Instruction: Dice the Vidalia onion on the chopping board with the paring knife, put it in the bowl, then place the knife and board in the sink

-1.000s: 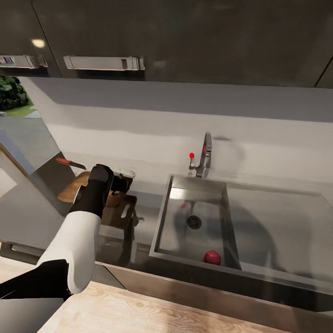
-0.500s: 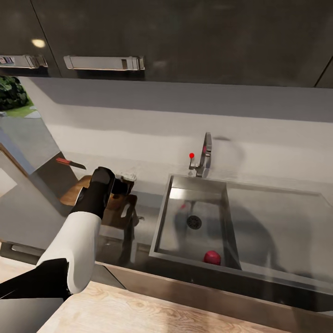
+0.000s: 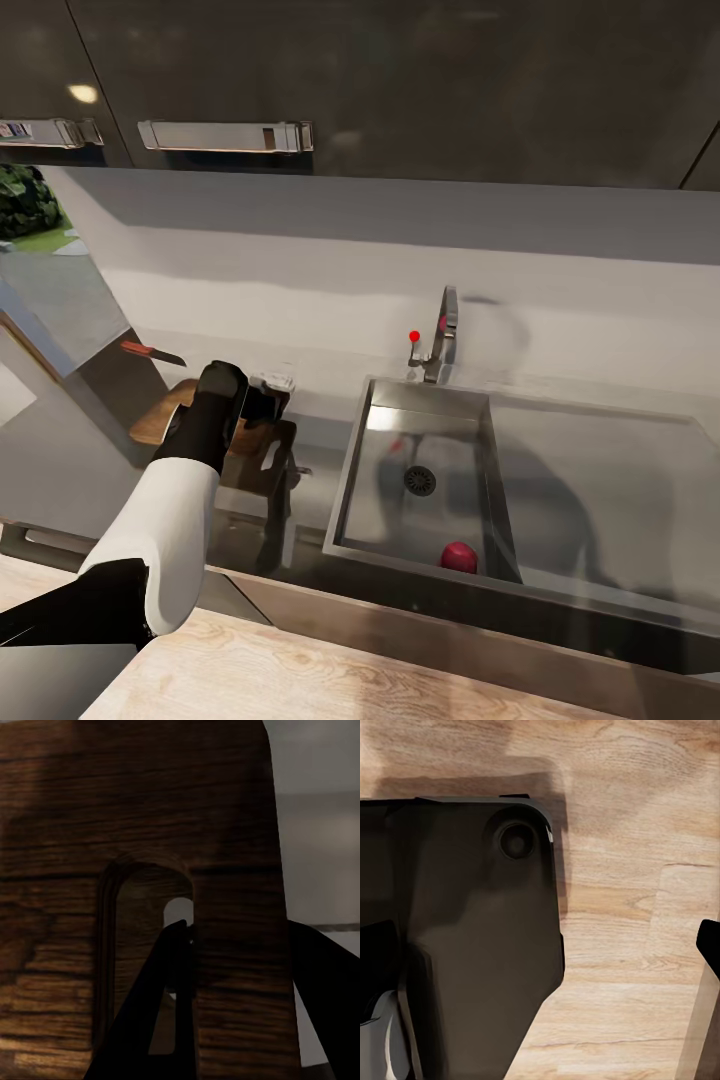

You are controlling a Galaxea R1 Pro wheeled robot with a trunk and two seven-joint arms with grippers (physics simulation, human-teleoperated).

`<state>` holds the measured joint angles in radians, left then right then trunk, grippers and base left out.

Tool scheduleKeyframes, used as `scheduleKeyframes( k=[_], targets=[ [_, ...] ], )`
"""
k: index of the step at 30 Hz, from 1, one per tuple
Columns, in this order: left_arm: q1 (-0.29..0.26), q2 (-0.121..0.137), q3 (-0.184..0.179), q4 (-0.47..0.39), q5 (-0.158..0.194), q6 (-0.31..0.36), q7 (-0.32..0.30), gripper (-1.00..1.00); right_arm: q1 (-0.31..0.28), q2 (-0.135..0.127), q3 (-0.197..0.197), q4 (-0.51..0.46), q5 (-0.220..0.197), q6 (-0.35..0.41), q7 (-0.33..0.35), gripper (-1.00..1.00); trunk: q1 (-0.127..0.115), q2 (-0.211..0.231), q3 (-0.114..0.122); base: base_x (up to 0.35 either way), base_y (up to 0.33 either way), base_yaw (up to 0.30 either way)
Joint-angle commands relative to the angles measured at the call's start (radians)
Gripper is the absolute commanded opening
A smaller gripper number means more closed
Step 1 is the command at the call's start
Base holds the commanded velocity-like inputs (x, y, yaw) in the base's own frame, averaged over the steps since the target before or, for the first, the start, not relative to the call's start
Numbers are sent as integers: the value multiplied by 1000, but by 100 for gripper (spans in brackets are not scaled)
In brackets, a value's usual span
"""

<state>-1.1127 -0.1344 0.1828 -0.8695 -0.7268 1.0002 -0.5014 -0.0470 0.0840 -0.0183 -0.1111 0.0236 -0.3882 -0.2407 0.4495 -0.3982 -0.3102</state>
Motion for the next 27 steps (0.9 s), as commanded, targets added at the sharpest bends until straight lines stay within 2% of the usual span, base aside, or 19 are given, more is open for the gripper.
scheduleKeyframes(
  k=[1,8,27],
  targets=[
    [-1,-1,4,-1,-11,1,-11,-100,-1,0,-2,1,2,-3,-4,100,1,-2,-2,0,0,0],
    [-1,-2,4,-5,-11,2,-11,-100,-1,1,-2,1,2,-3,-4,100,1,-2,-4,0,0,0],
    [-1,-2,4,-7,-11,2,-10,-100,-1,1,-2,1,2,-3,-4,100,1,-2,-34,0,0,0]
  ],
)
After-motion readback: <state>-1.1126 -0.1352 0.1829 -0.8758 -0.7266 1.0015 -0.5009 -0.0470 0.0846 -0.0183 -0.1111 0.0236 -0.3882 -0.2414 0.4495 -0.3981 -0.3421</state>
